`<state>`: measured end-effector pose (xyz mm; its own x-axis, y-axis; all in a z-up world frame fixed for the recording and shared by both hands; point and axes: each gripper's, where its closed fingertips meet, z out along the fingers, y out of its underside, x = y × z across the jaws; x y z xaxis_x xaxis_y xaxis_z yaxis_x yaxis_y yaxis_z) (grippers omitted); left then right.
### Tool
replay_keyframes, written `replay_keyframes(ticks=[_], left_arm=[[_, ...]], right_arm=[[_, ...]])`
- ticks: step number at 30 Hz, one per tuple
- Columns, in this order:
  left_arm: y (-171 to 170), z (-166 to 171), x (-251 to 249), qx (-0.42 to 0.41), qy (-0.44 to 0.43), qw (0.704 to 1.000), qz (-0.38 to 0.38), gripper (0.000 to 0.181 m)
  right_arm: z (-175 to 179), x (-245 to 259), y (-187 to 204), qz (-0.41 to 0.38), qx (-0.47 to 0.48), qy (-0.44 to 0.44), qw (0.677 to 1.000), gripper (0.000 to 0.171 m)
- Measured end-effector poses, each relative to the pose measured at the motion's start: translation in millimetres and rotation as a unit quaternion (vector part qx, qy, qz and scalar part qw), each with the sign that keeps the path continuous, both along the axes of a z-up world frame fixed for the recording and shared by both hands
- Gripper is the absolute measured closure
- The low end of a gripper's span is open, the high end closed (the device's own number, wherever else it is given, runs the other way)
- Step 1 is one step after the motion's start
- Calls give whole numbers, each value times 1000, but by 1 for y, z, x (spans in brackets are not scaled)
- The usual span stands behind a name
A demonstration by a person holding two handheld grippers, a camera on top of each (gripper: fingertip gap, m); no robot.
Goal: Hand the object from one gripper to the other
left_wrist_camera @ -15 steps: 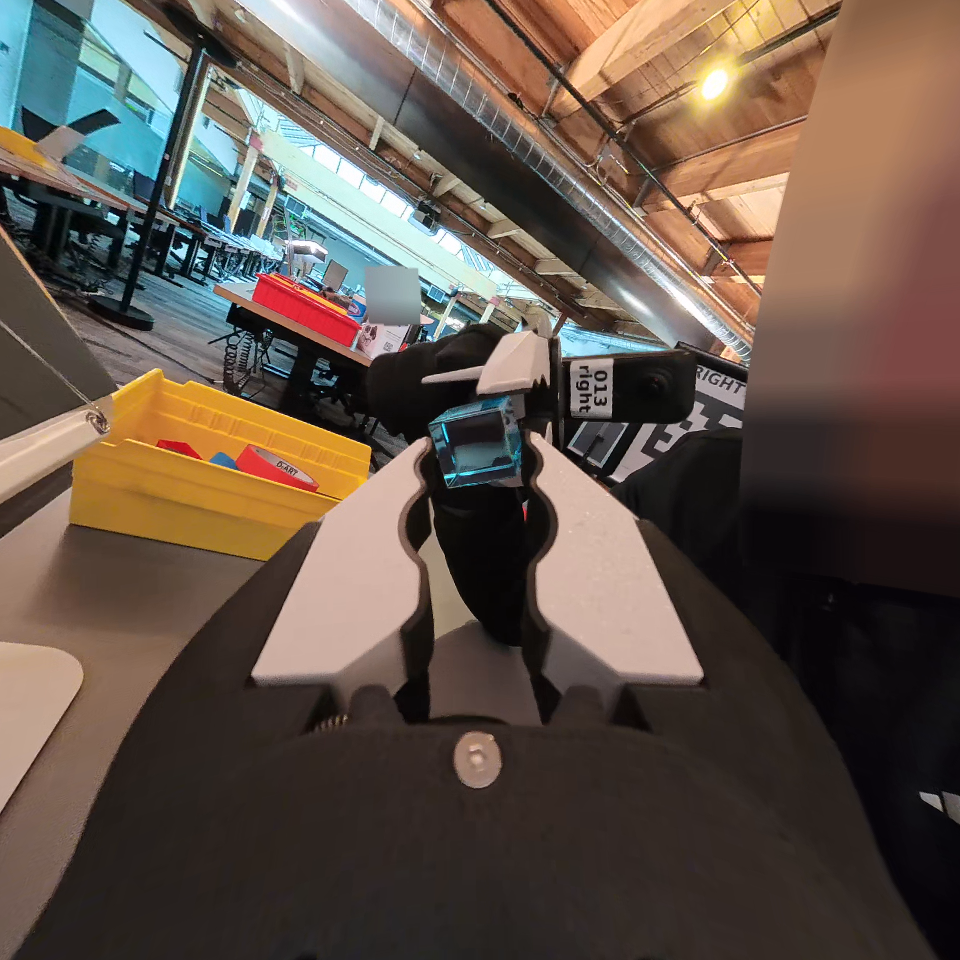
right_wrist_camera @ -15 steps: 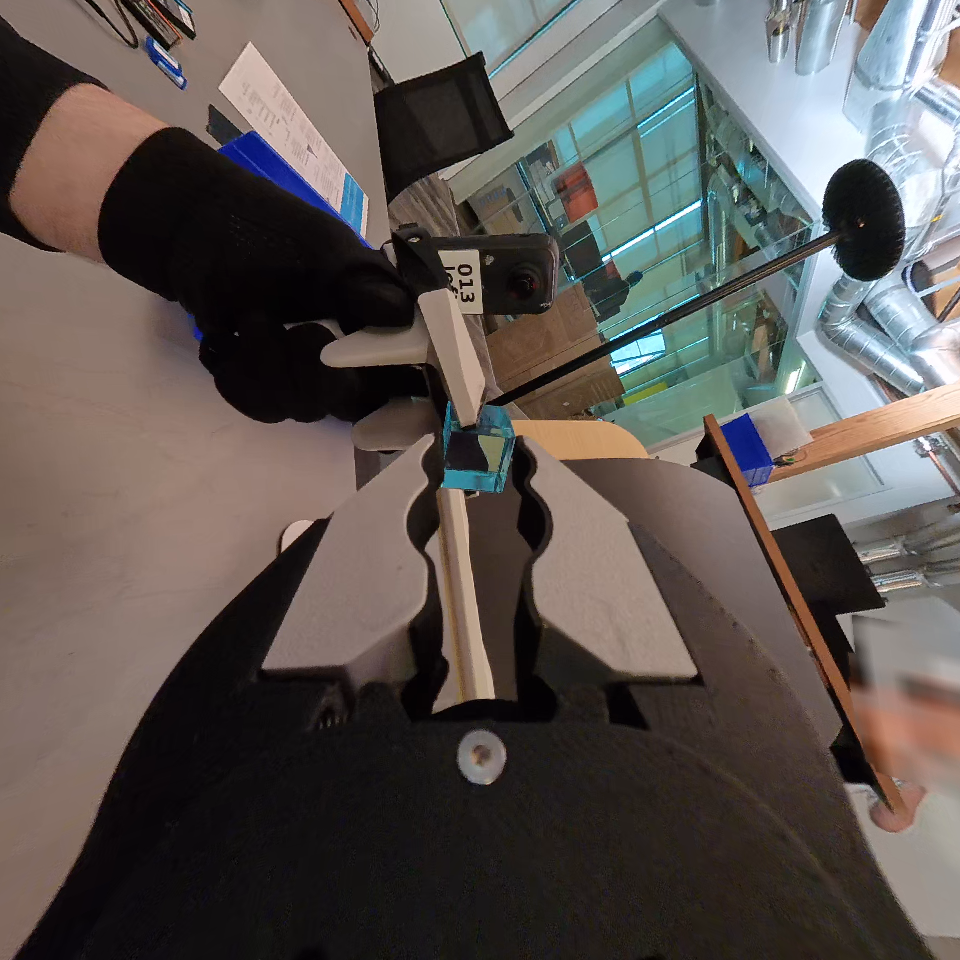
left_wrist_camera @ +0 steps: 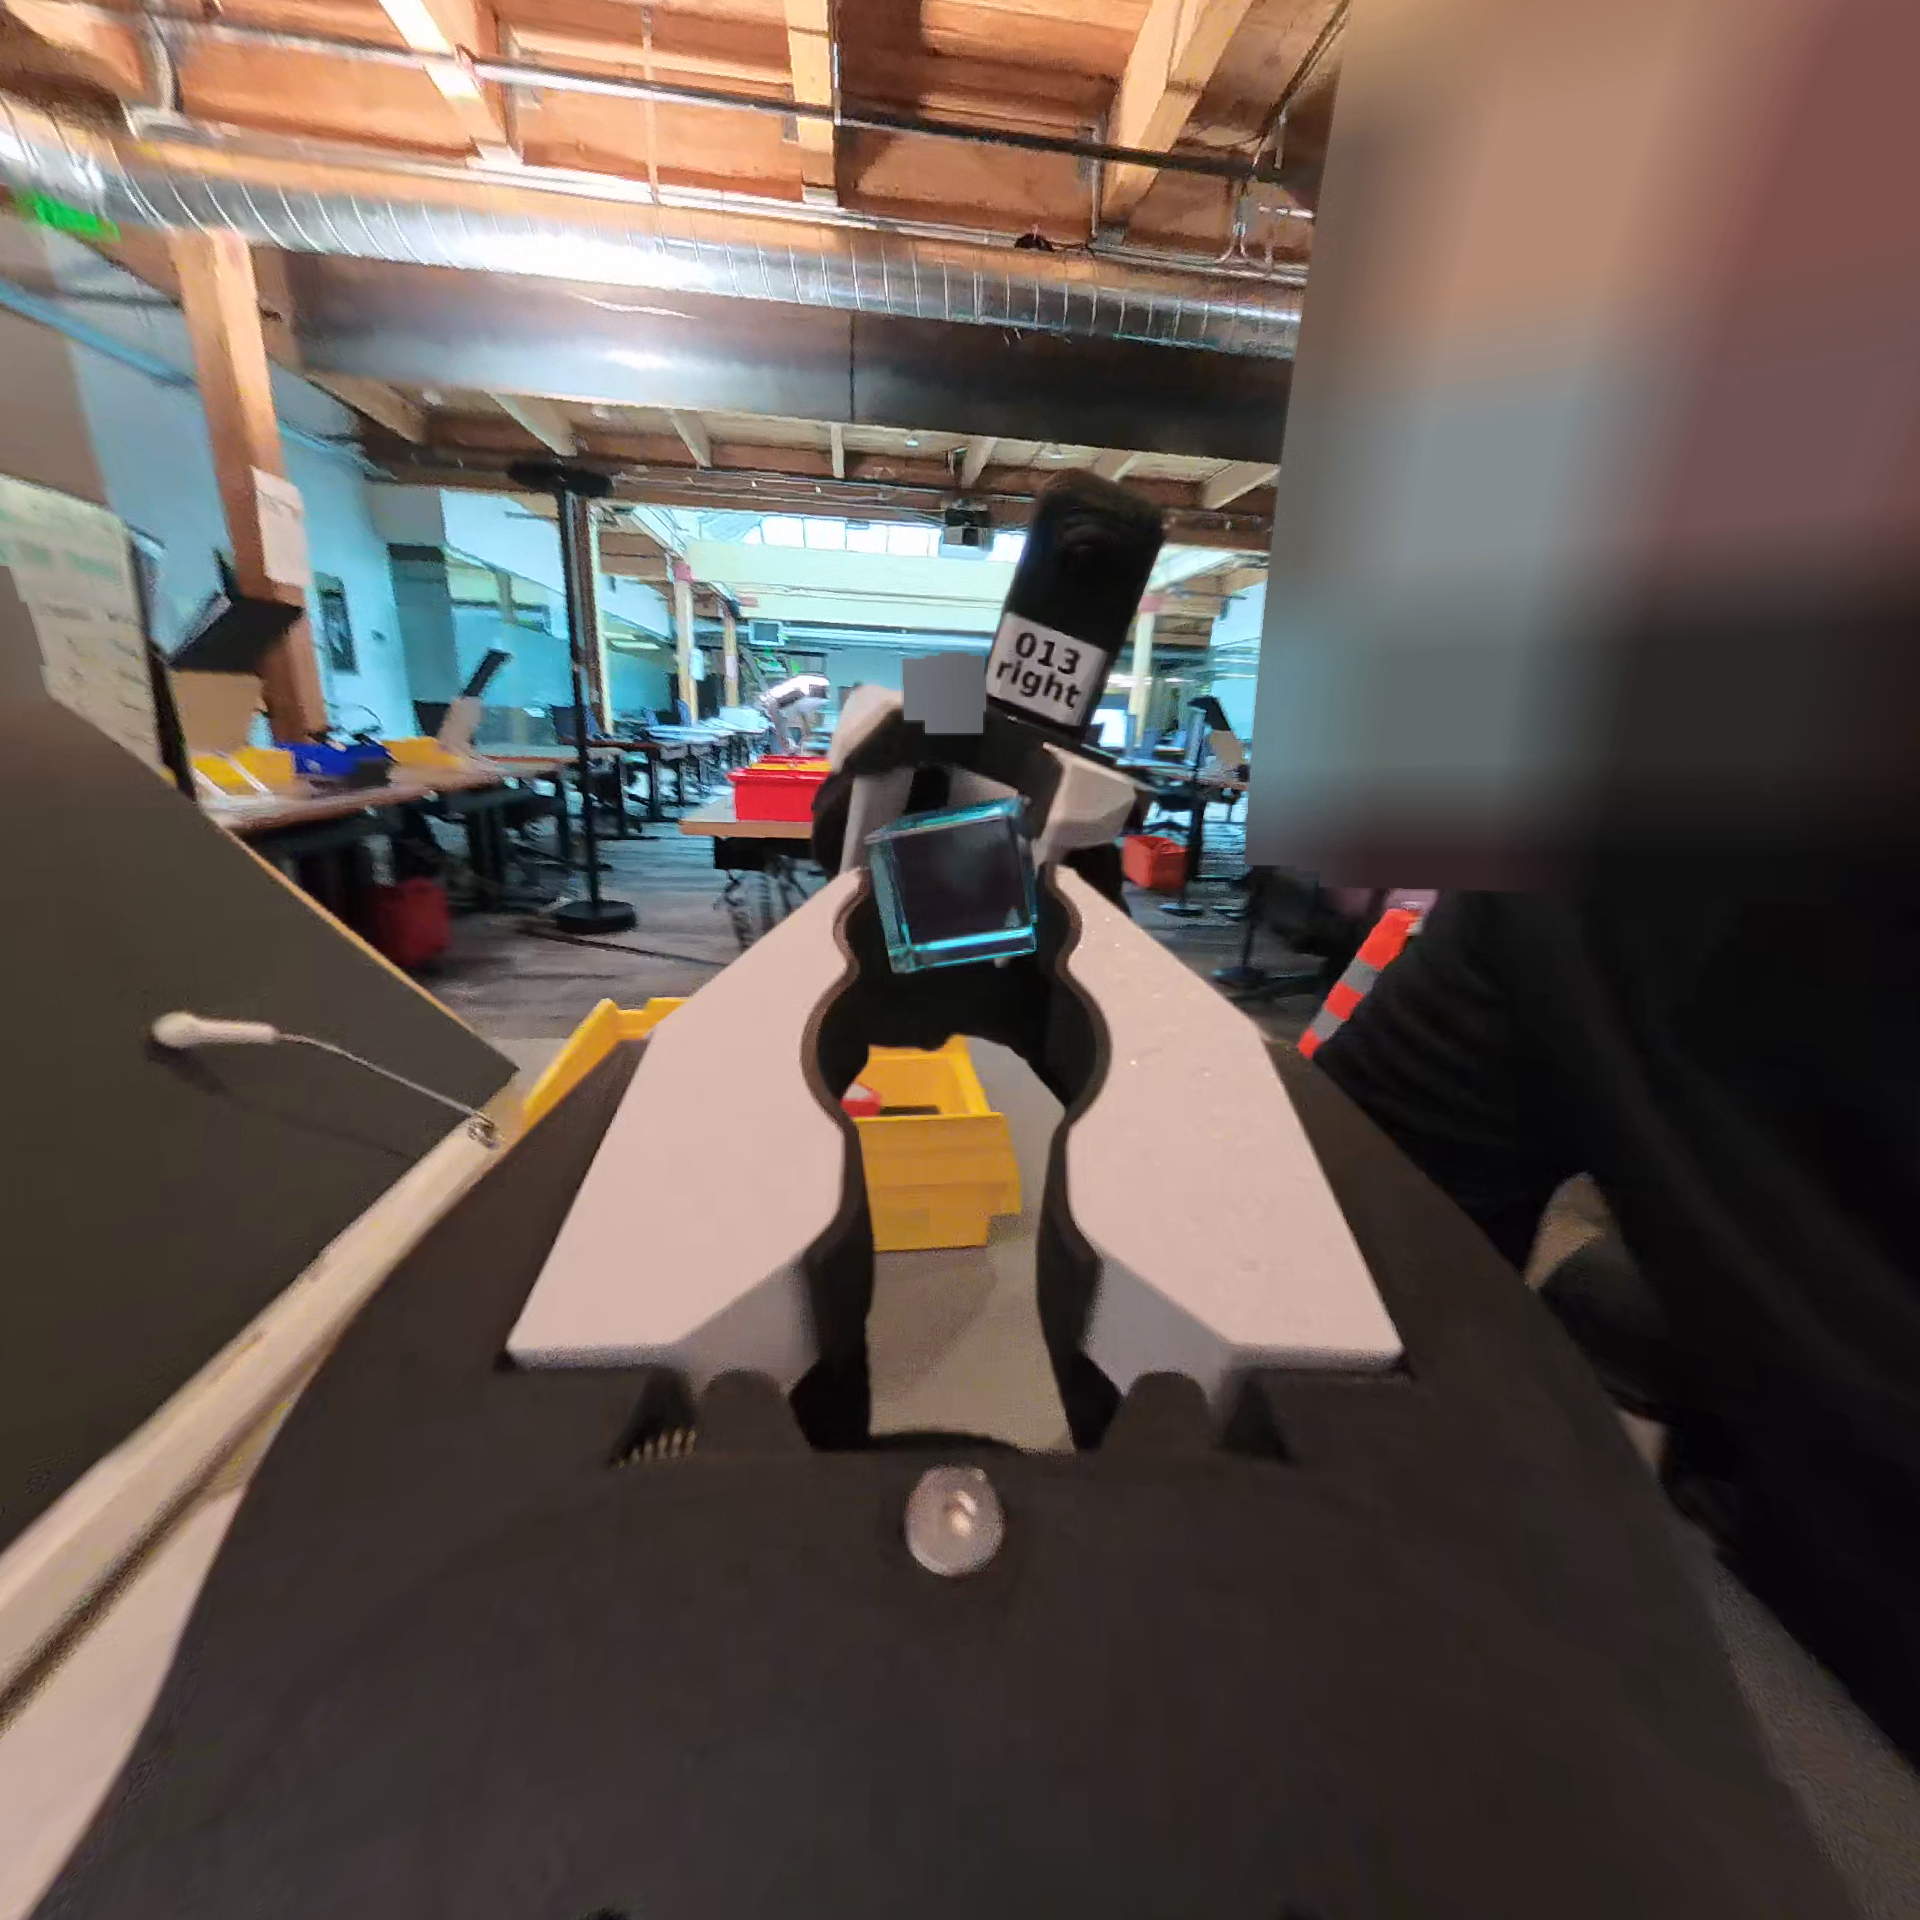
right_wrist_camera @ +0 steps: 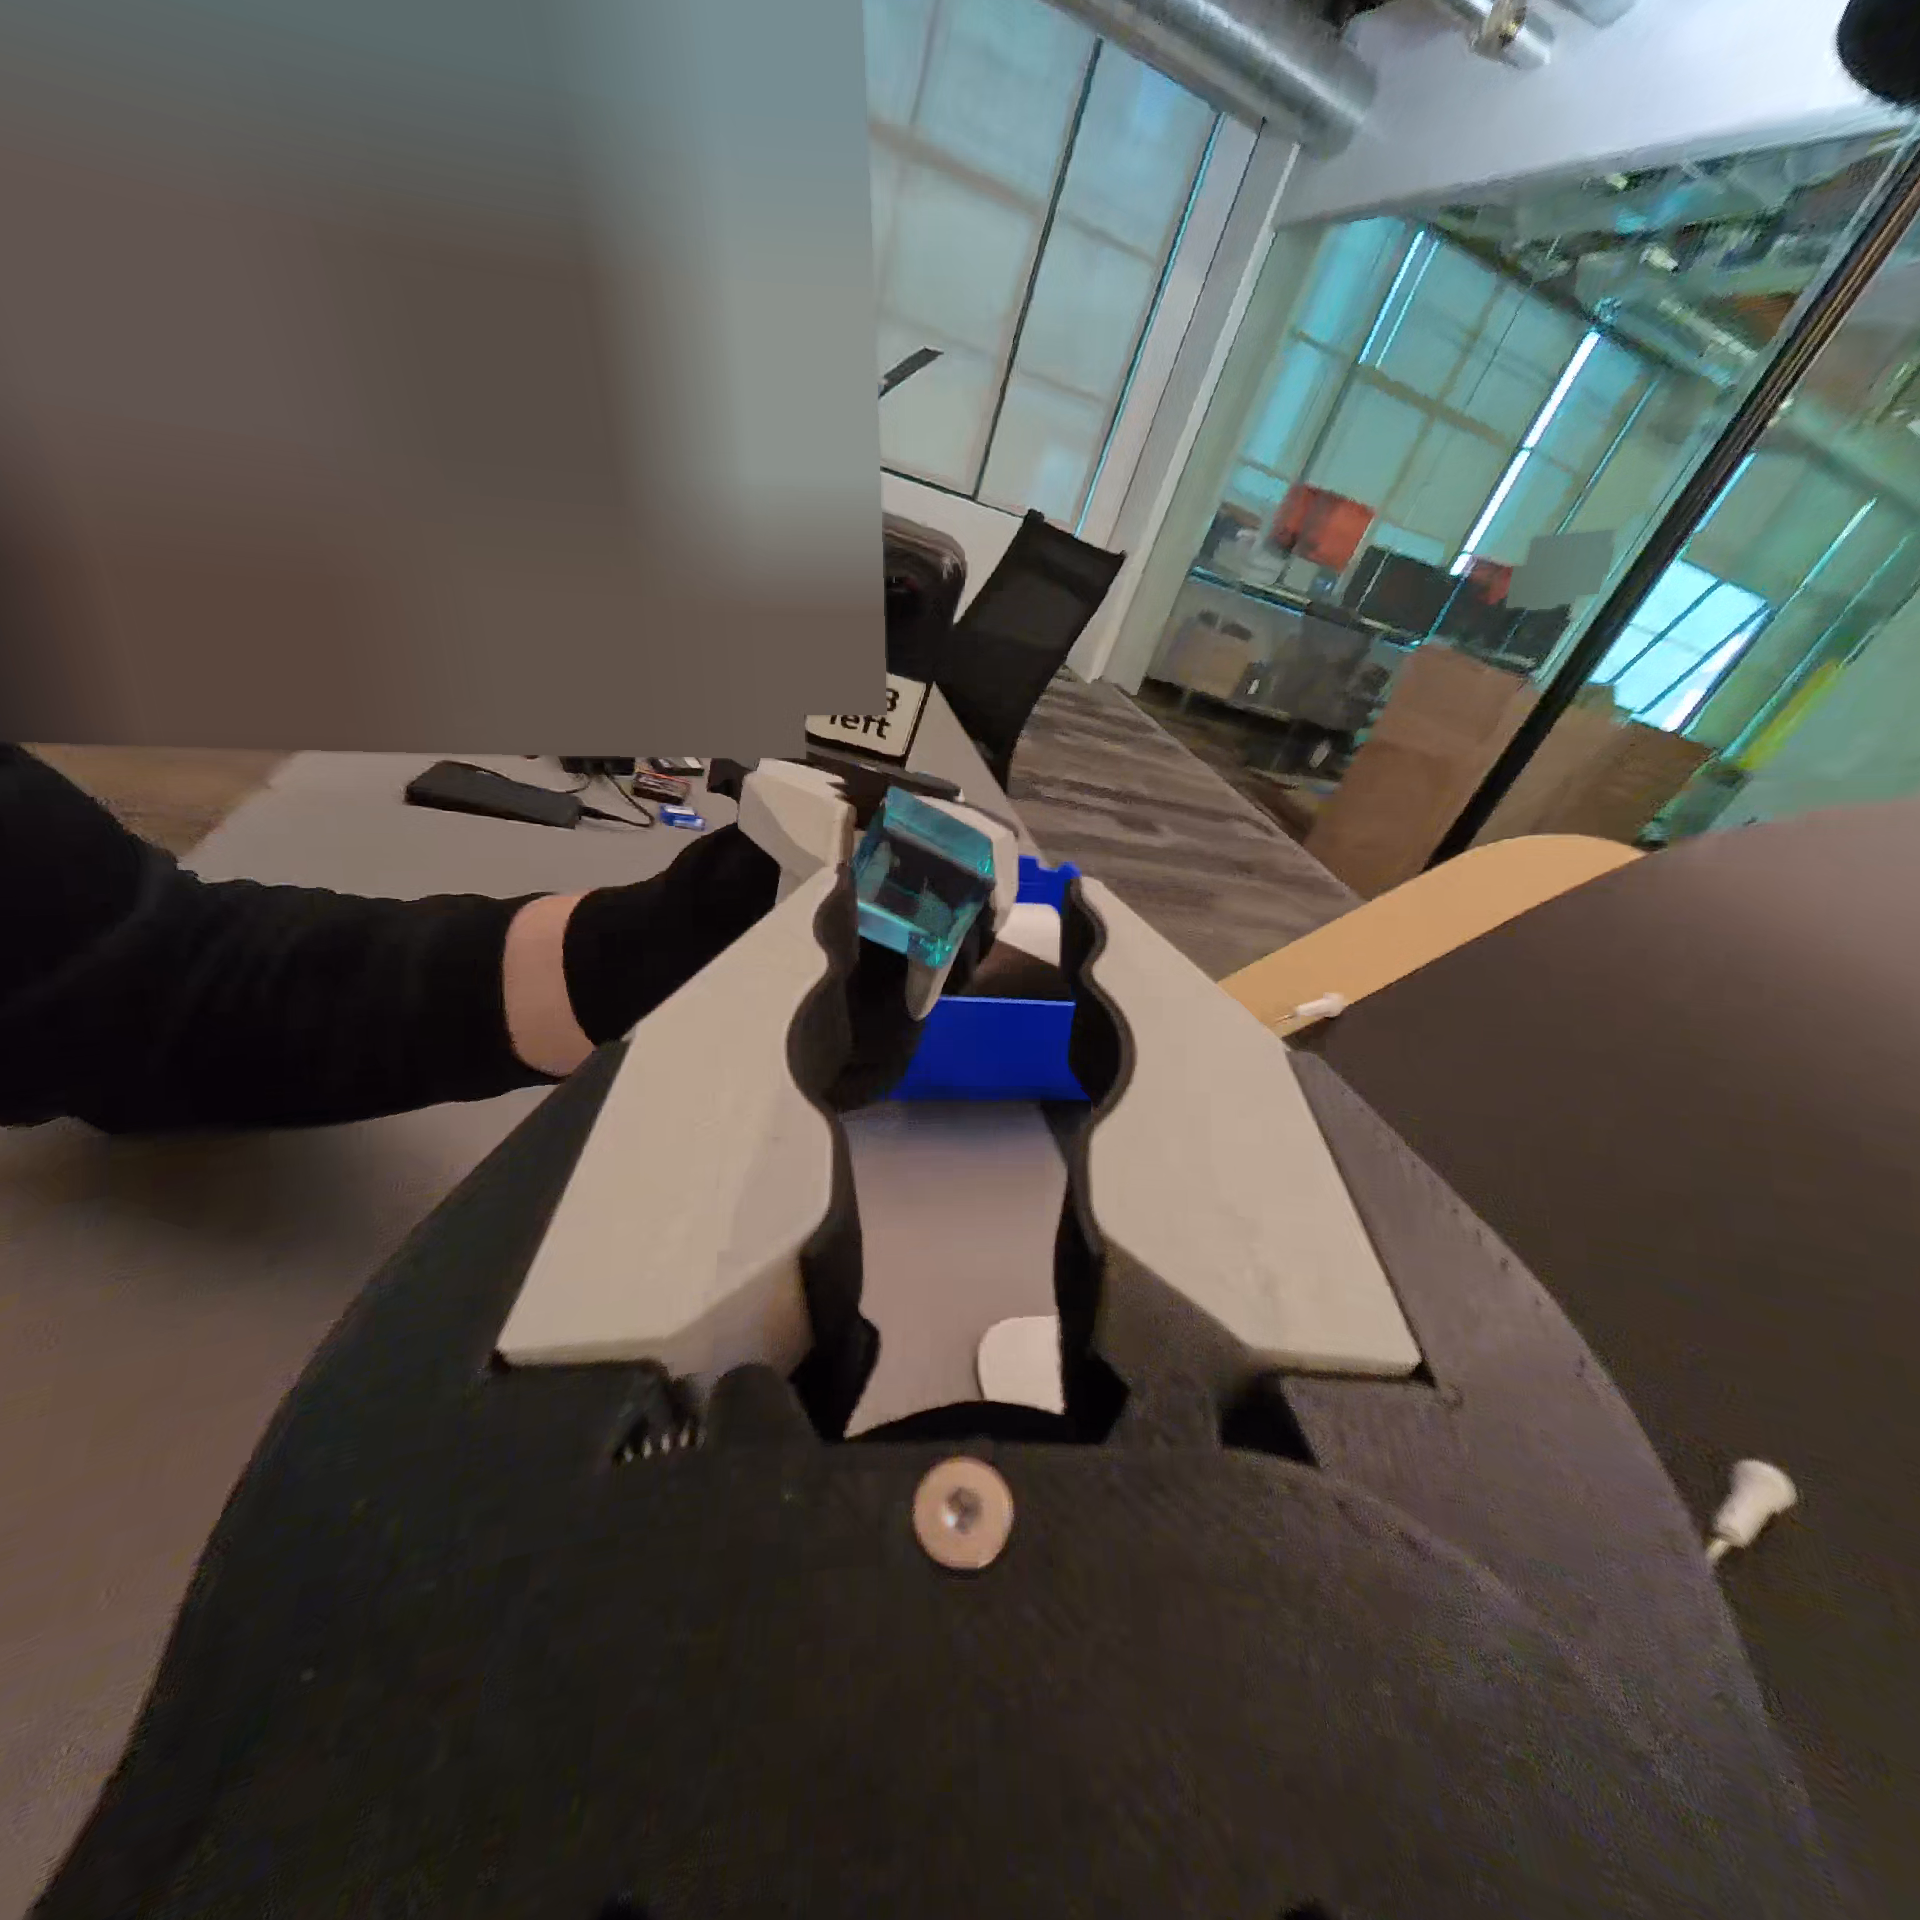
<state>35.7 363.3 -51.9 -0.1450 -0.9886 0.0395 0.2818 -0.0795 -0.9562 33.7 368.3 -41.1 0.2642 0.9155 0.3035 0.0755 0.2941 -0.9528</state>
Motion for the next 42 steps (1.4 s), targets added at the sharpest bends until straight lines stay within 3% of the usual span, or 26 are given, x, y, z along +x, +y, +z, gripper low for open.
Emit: replay_keyframes(ticks=[1, 5, 14, 20, 27, 32, 38, 42], left_arm=[[0, 2, 0, 13, -5, 1000, 13, 153], [-3, 2, 2, 47, -2, 998, 35, 154], [-4, 0, 6, 74, 5, 996, 56, 153], [9, 1, 5, 64, 3, 993, 95, 150], [21, -5, 2, 33, 31, 993, 105, 144], [25, 0, -6, -23, 33, 996, 81, 137], [33, -11, 3, -17, 91, 986, 137, 137], [36, -21, 10, -8, 129, 978, 164, 148]], right_arm=[[-3, -2, 0, 7, -8, 0, 1000, 134], [-2, -12, -10, 46, -31, 21, 998, 138], [-5, -14, -7, 49, -45, 27, 997, 146], [-3, -10, 7, -43, 40, -4, 998, 146], [-2, -5, 17, -164, 202, -84, 962, 147], [-15, -3, 27, -222, 312, -175, 907, 146], [-27, -12, 29, -232, 349, -224, 880, 146], [-31, -13, 32, -246, 364, -244, 865, 146]])
